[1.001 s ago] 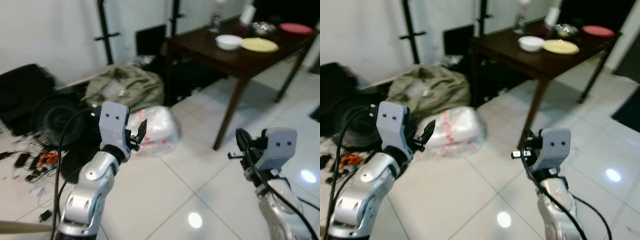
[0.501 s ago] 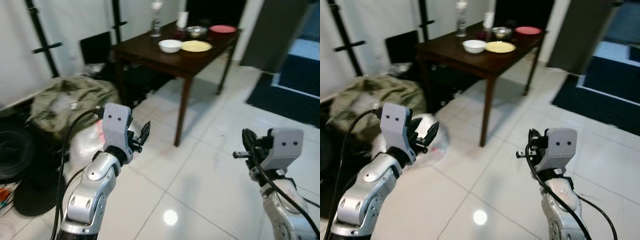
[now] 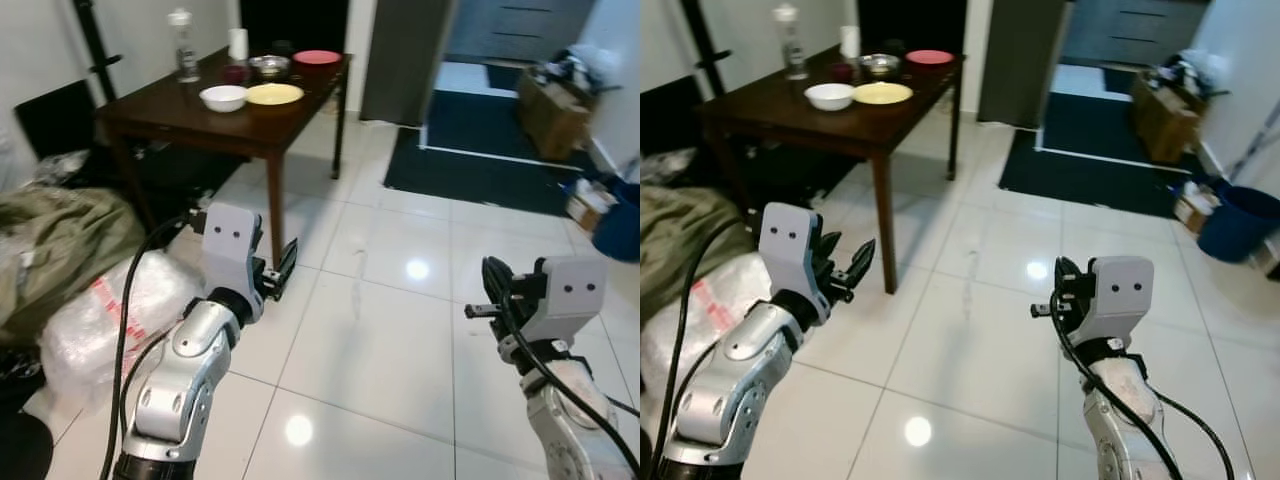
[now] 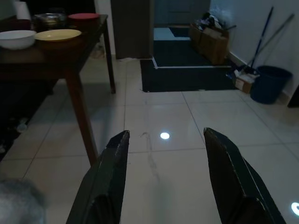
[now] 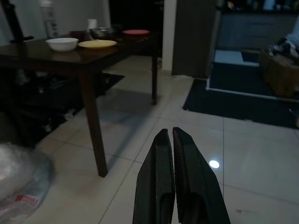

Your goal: Setting the table

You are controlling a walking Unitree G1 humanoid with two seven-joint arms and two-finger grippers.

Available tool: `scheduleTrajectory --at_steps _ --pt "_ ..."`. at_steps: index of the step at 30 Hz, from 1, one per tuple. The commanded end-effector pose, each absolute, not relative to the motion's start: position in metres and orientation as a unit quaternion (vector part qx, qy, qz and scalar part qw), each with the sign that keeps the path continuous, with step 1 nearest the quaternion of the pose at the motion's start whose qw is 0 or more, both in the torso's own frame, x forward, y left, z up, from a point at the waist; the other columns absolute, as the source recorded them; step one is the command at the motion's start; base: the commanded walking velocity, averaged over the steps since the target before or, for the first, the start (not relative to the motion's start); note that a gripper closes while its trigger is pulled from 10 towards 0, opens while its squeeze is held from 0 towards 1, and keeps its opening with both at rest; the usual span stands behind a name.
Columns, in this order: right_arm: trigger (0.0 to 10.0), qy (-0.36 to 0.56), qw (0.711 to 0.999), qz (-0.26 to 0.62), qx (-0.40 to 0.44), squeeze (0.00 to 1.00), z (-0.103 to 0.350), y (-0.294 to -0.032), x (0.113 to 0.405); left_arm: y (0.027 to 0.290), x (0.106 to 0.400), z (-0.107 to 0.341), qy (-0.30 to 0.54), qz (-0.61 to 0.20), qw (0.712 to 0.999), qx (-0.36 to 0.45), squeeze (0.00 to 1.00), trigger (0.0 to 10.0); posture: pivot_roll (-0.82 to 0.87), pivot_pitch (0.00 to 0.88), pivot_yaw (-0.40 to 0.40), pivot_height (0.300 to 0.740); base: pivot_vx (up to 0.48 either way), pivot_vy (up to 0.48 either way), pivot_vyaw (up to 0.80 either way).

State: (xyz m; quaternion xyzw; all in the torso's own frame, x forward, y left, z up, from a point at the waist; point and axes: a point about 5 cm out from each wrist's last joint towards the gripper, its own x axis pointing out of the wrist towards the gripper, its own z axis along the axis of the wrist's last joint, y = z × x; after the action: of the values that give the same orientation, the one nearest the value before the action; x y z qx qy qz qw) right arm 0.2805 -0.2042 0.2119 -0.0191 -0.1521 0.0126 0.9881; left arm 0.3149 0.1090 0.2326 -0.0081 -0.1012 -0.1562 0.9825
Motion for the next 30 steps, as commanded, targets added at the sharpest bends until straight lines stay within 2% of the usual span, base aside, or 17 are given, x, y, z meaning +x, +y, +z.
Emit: scheduleTrajectory --at_steps 1,12,30 --pt "10.0 -0.143 0.989 0.006 -0.020 0.00 0.208 -0.207 0.278 0.107 0.316 0.228 -0.093 -0.164 0.982 -0.010 0.00 10.0 -0.05 0.085 0.100 0.740 0.000 0.000 -0.78" --pt "10.0 -0.137 0.991 -0.006 0.010 0.00 0.204 -0.210 0.279 0.105 0.320 0.230 -0.105 -0.173 0.979 -0.005 0.00 10.0 -0.06 0.075 0.112 0.740 0.000 0.000 -0.78" --pt "10.0 -0.117 0.993 0.011 0.018 0.00 0.193 -0.198 0.283 0.095 0.319 0.228 -0.113 -0.191 0.975 0.000 0.00 10.0 -0.05 0.077 0.114 0.740 0.480 0.000 0.00"
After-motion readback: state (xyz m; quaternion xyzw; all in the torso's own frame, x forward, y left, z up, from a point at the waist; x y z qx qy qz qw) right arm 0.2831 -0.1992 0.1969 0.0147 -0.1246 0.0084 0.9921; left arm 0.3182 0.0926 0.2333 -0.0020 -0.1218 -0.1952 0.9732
